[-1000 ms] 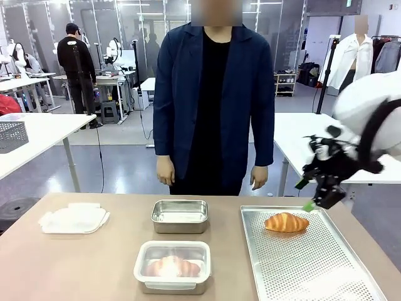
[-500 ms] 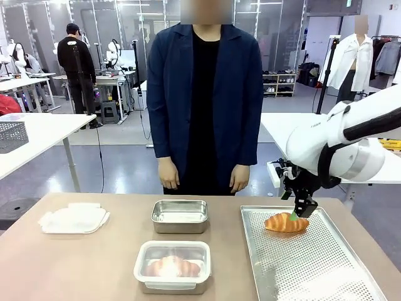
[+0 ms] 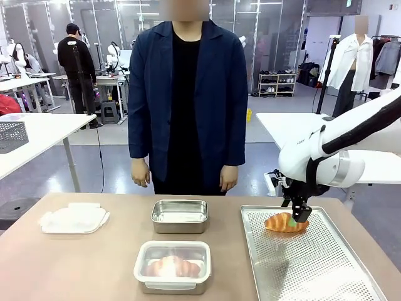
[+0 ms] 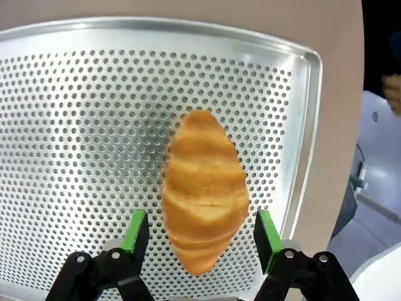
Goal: Place the bread into the airtight container.
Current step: Pick up a Butter Roll and place it into an empty Airtight Container.
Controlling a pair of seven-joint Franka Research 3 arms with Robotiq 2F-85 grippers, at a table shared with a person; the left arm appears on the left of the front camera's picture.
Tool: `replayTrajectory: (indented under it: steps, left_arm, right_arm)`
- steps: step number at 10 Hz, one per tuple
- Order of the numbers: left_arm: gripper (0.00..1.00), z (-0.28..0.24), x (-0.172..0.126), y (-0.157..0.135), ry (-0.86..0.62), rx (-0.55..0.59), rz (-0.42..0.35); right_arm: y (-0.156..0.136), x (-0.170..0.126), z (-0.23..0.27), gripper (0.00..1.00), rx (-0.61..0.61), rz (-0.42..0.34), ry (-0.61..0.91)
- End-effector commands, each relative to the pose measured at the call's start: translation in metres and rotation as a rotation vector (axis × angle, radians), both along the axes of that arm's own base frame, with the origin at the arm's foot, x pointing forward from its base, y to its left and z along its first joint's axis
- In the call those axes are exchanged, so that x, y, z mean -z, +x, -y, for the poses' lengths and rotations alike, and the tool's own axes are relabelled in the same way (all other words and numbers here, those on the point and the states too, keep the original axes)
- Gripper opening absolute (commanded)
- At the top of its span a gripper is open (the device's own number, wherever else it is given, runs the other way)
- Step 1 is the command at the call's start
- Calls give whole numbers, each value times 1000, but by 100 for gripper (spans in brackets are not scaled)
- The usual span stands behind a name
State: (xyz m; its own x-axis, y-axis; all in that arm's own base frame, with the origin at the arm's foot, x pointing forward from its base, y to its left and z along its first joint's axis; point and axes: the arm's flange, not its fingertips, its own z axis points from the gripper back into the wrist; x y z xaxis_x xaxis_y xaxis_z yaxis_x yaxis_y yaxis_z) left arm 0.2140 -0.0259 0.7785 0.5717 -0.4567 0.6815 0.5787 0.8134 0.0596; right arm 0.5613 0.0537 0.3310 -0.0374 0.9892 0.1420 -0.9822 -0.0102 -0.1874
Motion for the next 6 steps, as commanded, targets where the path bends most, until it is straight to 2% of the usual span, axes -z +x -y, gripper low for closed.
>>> replayTrajectory:
  steps: [1,4,6]
  left_arm:
    - [100,-1,0,0,6,14,0]
    - [100,-1,0,0,6,14,0]
    - [100,-1,0,0,6,14,0]
  right_arm:
    - [13,2,-4,84,42,-13,-19]
    - [24,21,-7,84,55,-77,-45]
    - [26,28,-10,72,64,-117,-72]
